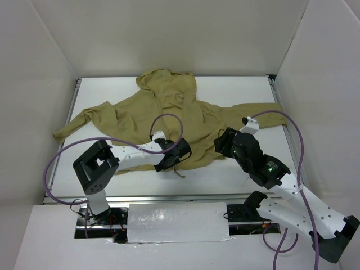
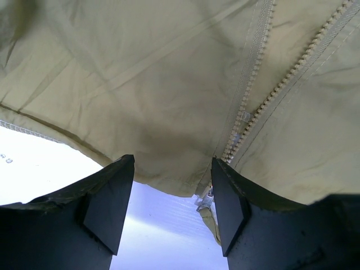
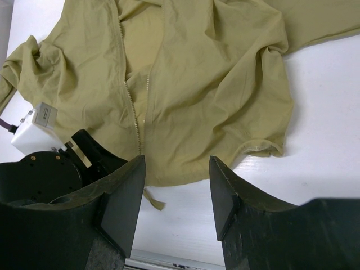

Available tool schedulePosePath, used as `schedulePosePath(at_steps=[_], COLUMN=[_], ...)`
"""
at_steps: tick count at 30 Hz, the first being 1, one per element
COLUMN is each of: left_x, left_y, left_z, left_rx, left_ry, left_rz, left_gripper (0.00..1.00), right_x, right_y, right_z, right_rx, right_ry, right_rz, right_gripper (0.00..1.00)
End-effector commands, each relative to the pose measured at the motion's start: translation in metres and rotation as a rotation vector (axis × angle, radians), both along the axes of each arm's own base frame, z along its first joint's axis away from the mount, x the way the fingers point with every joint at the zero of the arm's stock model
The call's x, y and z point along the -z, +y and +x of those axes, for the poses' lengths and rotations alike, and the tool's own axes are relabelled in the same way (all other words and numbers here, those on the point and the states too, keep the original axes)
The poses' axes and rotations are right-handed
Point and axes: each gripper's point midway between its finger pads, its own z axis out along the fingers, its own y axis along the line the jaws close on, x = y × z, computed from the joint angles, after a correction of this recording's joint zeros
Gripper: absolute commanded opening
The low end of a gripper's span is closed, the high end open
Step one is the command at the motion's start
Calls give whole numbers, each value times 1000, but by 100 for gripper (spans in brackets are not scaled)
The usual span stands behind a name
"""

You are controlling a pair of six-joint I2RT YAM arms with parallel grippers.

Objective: Zip up the jacket

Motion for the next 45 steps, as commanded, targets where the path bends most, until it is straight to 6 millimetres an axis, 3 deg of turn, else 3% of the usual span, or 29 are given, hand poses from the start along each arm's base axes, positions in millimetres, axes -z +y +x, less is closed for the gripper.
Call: schedulePosePath(at_steps=[1, 7, 20, 23, 24, 26, 29, 30, 32, 38, 39, 40, 41, 43, 44, 45], left_x=[-1, 5, 36, 39, 40, 41, 41, 36, 33, -32, -38, -30, -60, -67, -81, -78], left_y=[2, 4, 8, 10, 10, 11, 6, 2, -8, -38, -37, -25, -33, -24, -26, -22], left_z=[1, -1, -17, -19, -20, -20, -18, -15, -11, 3, 3, -3, 3, -1, 2, -1], left_rx=[-1, -6, 18, 18, 14, 12, 19, 31, 44, 153, 158, 156, 171, 183, 189, 200], left_ry=[3, 11, 97, 102, 101, 102, 90, 72, 35, -272, -310, -328, -430, -490, -539, -550], left_rz=[18, 23, 59, 57, 55, 51, 10, -19, -97, -485, -525, -530, -629, -669, -713, -718], left_gripper=[69, 67, 63, 41, 28, 24, 6, 0, 0, 0, 0, 0, 0, 0, 0, 0], right_x=[-4, -1, 5, 6, 6, 7, 10, 12, 15, 27, 25, 28, 33, 30, 36, 38], right_y=[-6, -6, -2, -1, 0, 2, 12, 17, 38, 83, 92, 96, 104, 117, 122, 127], right_z=[5, 5, 4, 4, 3, 3, 1, 0, -5, -13, -12, -12, -15, -17, -13, -13], right_rx=[30, 30, 17, 7, 2, -7, -69, -98, -217, -416, -448, -470, -511, -582, -593, -611], right_ry=[-36, -32, -25, -21, -21, -21, -23, -24, -25, 39, 31, 36, 66, 71, 90, 100], right_rz=[-6, -10, 1, 1, 2, 4, 12, 15, 39, 123, 152, 168, 196, 256, 266, 277], right_gripper=[57, 57, 57, 57, 57, 57, 57, 57, 57, 57, 57, 57, 57, 56, 56, 56])
